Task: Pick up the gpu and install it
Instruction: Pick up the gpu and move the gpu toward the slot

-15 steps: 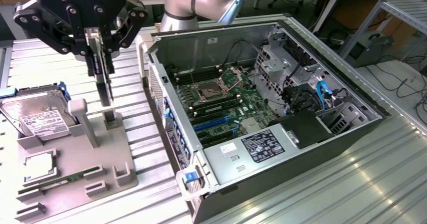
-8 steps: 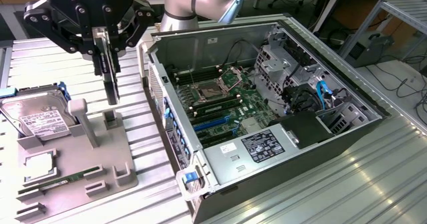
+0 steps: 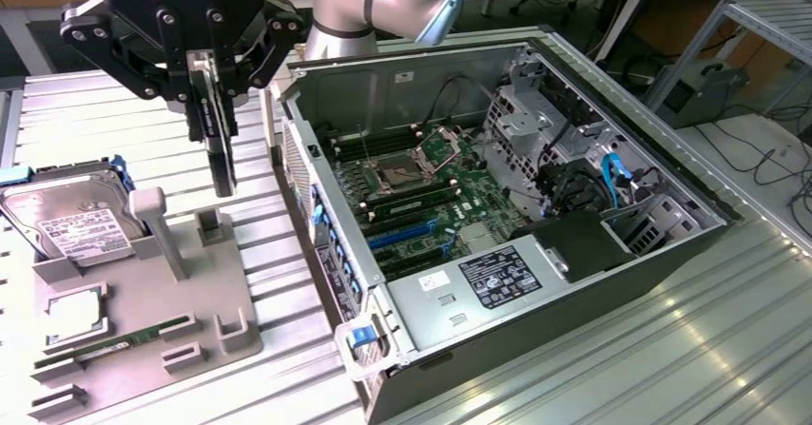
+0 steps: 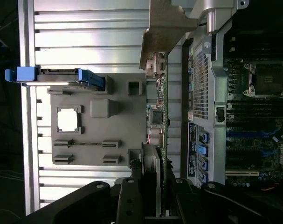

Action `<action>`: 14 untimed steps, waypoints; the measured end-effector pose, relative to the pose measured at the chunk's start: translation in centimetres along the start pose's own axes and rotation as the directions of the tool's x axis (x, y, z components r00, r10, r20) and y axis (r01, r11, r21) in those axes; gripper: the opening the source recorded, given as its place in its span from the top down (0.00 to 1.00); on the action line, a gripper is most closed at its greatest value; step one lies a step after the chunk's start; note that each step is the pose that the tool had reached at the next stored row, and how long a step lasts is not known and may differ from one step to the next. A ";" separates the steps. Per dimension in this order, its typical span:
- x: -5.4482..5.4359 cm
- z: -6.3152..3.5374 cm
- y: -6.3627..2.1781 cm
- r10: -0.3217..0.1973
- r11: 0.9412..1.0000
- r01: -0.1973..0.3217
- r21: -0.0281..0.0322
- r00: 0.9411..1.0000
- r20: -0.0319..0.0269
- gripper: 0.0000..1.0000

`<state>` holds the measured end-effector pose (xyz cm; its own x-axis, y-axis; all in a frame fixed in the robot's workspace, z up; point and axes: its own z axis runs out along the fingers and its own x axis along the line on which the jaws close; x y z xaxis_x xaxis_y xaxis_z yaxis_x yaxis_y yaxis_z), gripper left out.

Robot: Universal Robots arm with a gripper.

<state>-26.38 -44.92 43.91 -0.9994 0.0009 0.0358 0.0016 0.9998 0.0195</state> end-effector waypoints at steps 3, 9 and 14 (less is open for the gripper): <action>-0.3 -0.01 0.00 0.000 1.000 0.000 0.000 1.000 0.000 0.72; -0.9 -0.03 0.00 0.000 1.000 0.000 0.000 1.000 0.000 0.72; -1.4 -0.05 0.00 0.000 1.000 0.000 0.000 1.000 0.000 0.72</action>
<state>-24.94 -44.92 43.90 -0.9994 0.0009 0.0358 0.0016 0.9998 0.0196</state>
